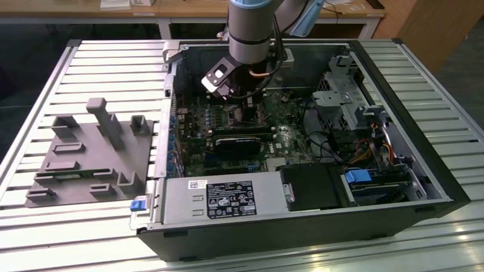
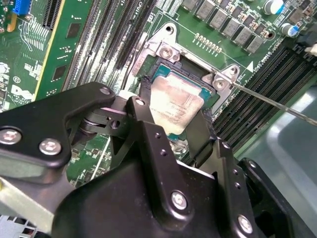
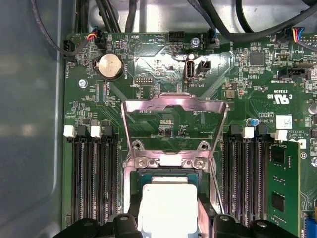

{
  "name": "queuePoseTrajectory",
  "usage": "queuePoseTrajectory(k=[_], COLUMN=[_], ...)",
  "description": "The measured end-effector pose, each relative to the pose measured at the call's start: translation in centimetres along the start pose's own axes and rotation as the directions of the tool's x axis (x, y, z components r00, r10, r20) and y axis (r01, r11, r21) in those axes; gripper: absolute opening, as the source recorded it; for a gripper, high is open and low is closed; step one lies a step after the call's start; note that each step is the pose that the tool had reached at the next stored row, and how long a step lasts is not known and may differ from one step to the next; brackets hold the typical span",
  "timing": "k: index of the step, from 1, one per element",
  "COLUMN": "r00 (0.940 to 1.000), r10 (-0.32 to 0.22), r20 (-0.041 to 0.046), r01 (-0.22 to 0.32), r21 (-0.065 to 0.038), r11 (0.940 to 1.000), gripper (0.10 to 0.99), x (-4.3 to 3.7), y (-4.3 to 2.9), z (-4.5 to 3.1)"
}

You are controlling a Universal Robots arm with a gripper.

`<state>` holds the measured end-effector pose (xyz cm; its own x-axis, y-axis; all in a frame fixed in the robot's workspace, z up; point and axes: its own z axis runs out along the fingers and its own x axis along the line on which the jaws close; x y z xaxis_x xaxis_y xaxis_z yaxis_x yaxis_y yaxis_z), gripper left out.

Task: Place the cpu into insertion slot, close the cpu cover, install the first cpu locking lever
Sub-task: 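Place the cpu into insertion slot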

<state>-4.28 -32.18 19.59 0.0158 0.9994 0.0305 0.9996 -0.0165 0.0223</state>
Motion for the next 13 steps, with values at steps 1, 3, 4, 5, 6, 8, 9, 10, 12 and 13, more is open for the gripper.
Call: queuePoseTrajectory(k=[1, 3, 4, 5, 6, 8, 9, 10, 12, 13], r00=[1.0000, 1.0000, 1.0000, 1.0000, 1.0000, 1.0000, 1.0000, 1.0000, 1.0000, 1.0000], r10=[0.000, 0.000, 0.000, 0.000, 0.000, 0.000, 0.000, 0.000, 0.000, 0.000], r20=[0.0001, 0.0000, -0.0002, -0.0002, -0.0005, -0.0008, -0.0008, -0.0008, -0.0026, -0.0020], r01=[0.000, 0.000, 0.000, 0.000, 0.000, 0.000, 0.000, 0.000, 0.000, 0.000], r21=[0.000, 0.000, 0.000, 0.000, 0.000, 0.000, 0.000, 0.000, -0.001, -0.001], r11=[1.0000, 1.0000, 1.0000, 1.0000, 1.0000, 1.0000, 1.0000, 1.0000, 1.0000, 1.0000], gripper=[0.529, 0.529, 0.529, 0.529, 0.529, 0.529, 0.529, 0.529, 0.541, 0.541], x=[0.00, -0.01, -0.01, -0.01, 0.00, 0.00, 0.00, 0.00, 0.03, 0.01], y=[0.00, -0.01, -0.01, -0.01, -0.01, -0.01, -0.01, -0.01, 0.00, 0.00], z=[0.04, 0.12, 0.14, 0.15, 0.16, 0.17, 0.17, 0.18, 0.24, 0.23])
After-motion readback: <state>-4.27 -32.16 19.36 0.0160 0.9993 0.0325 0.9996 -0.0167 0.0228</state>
